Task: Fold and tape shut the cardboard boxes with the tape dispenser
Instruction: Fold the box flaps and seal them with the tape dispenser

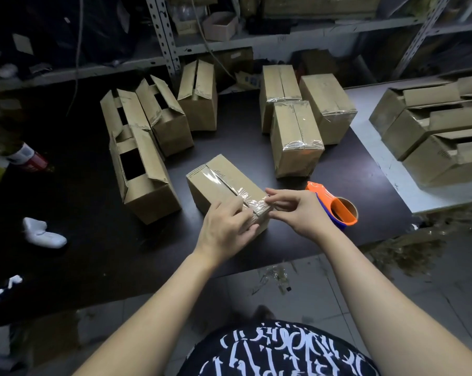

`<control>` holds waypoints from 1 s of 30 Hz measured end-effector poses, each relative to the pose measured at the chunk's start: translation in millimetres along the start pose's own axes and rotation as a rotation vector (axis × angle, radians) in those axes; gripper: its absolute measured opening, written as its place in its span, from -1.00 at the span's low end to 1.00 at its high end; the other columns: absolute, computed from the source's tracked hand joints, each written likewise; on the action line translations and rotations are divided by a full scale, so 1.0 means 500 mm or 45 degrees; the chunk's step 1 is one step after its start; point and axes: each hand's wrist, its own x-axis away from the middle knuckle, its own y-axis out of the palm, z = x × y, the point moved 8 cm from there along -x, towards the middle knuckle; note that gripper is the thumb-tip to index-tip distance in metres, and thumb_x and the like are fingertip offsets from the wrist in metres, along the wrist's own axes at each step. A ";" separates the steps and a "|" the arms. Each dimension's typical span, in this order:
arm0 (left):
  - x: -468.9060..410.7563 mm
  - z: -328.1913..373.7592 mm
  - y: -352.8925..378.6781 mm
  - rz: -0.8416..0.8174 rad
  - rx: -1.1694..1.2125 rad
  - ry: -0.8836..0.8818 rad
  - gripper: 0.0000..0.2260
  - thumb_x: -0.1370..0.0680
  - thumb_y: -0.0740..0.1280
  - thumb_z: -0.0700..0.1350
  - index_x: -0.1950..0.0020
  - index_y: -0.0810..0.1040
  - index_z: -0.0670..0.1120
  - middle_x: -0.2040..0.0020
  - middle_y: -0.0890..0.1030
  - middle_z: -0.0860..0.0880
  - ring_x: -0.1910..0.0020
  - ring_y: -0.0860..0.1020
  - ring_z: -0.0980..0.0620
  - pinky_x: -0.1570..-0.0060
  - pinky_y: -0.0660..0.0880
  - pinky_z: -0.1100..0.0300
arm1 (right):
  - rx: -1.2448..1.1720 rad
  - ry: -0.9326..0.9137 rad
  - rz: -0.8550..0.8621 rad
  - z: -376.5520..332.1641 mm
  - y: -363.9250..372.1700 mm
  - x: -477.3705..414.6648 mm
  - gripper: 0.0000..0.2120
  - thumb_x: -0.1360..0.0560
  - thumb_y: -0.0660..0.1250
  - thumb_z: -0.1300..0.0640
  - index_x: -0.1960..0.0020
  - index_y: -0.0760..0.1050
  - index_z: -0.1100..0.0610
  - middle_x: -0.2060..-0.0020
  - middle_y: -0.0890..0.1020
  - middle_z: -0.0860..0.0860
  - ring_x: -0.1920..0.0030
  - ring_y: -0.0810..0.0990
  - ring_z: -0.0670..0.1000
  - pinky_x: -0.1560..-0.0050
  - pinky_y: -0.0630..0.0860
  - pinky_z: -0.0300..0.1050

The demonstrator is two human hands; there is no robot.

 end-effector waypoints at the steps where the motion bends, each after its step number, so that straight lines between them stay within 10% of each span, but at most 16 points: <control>1: 0.003 0.004 0.000 0.005 -0.036 0.032 -0.83 -0.43 0.50 -0.07 0.10 0.64 -0.14 0.19 0.49 -0.08 0.19 0.42 -0.10 0.25 0.38 0.03 | -0.053 0.054 -0.008 0.005 0.002 0.004 -0.64 -0.43 0.55 0.40 -0.16 0.72 0.12 -0.29 0.65 -0.06 -0.21 0.67 -0.15 -0.27 0.59 -0.16; 7: -0.001 0.028 0.016 0.081 -0.311 0.054 -0.72 -0.58 0.44 0.01 -0.07 0.66 -0.21 0.13 0.56 -0.12 0.17 0.53 -0.16 0.17 0.34 0.00 | -0.018 0.241 0.453 0.024 -0.012 0.043 -0.66 -0.40 0.63 0.17 -0.15 0.67 0.01 -0.04 0.72 -0.13 0.02 0.68 -0.23 -0.14 0.64 -0.14; 13: -0.051 0.024 -0.029 0.194 -0.223 0.087 -0.82 -0.62 0.35 -0.12 0.16 0.63 -0.11 0.26 0.54 -0.06 0.25 0.55 -0.15 0.19 0.46 -0.01 | -0.211 0.392 0.556 0.035 0.010 0.052 -0.87 -0.38 0.51 -0.13 0.08 0.71 -0.16 0.08 0.75 -0.16 -0.01 0.72 -0.07 -0.17 0.66 0.10; 18: -0.055 -0.192 -0.069 0.002 -0.317 -0.845 -0.80 -0.63 0.32 -0.02 -0.07 0.70 -0.06 -0.07 0.56 -0.12 -0.05 0.54 -0.18 -0.14 0.38 -0.08 | -0.265 0.362 0.384 0.008 0.039 0.038 -0.44 -0.55 0.48 -0.03 -0.51 0.47 0.03 -0.37 0.55 -0.06 -0.22 0.51 -0.16 -0.05 0.46 -0.36; 22: -0.015 -0.276 -0.055 -0.193 0.210 -1.229 -0.59 -0.69 0.24 0.12 -0.49 0.50 0.01 -0.40 0.54 -0.06 -0.38 0.49 -0.10 -0.42 0.35 -0.05 | -0.180 0.371 0.117 0.009 0.061 0.022 -0.08 -0.45 0.58 -0.06 -0.65 0.15 -0.09 -0.56 0.27 0.00 -0.36 0.40 -0.09 -0.29 0.39 -0.17; 30: 0.048 -0.261 -0.052 -0.154 0.535 -1.336 -0.49 -0.58 0.45 0.08 -0.49 0.45 0.02 0.14 0.67 -0.05 0.08 0.64 0.05 -0.09 0.56 0.10 | -0.068 0.359 0.338 0.024 0.008 0.001 -0.26 -0.45 0.60 0.09 -0.56 0.37 0.01 -0.36 0.55 0.01 -0.20 0.58 -0.06 -0.22 0.56 -0.09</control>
